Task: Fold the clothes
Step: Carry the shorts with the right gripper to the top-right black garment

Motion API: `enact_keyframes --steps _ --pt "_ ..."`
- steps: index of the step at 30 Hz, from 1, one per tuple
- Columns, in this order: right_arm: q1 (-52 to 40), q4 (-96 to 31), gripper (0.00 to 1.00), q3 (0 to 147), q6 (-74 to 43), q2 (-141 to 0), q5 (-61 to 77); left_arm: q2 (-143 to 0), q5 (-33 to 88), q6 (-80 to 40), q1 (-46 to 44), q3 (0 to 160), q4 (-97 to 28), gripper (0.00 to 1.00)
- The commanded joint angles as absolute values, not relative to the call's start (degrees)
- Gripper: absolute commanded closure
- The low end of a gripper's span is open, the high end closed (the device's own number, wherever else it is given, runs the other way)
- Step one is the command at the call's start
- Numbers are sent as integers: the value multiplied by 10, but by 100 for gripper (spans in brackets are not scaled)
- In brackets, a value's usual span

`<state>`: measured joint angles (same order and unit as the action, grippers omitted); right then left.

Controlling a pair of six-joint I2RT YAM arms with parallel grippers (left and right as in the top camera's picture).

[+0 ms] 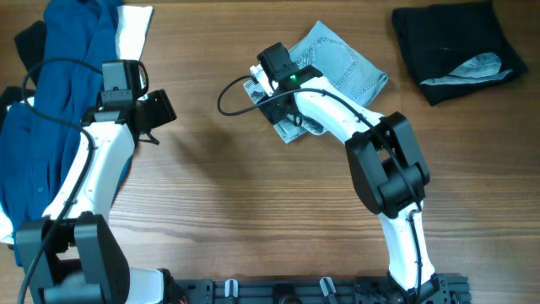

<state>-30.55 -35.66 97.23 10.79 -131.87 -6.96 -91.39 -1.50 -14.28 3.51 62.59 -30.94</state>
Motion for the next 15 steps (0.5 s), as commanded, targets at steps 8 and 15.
enact_keyframes --steps 8,15 --pt "-238 -543 96 1084 29 -1384 -191 -917 -20 -140 37 626 -305 35" --pt "-124 -552 96 1327 134 -1221 -210 -917 -20 -140 37 626 -291 38"
